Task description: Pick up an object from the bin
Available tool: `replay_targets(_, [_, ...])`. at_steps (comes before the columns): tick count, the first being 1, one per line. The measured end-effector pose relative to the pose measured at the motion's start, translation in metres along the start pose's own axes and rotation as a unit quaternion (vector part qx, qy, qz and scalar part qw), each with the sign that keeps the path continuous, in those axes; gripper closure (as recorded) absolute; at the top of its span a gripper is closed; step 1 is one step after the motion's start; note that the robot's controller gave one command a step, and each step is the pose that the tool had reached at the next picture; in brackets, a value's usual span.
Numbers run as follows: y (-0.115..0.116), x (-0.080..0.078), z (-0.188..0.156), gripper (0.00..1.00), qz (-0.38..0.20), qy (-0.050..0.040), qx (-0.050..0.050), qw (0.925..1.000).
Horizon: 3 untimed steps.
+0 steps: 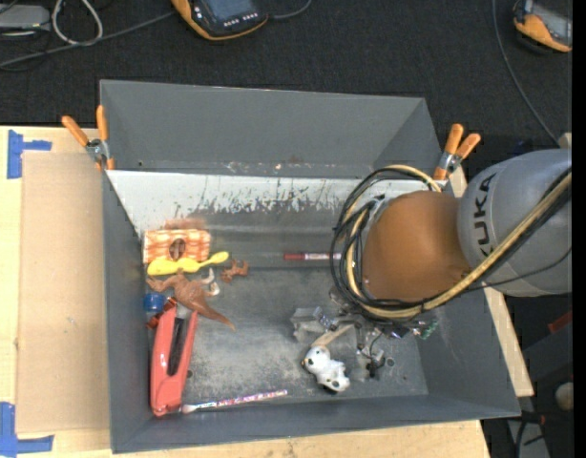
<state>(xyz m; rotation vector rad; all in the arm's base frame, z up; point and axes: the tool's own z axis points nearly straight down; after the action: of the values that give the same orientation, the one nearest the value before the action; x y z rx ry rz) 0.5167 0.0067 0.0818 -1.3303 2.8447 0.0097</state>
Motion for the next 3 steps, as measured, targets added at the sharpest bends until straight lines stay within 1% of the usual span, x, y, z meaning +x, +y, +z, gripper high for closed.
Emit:
replay_targets(1, [-0.027,0.002,0.002,0.0,0.062,-0.0001,-0.001,0.9981])
replay_targets(2, [-0.021,0.02,0.012,1.0,0.083,0.0003,-0.002,0.9966])
replay_targets(3, [-0.021,0.02,0.012,1.0,0.082,0.0002,-0.002,0.9966])
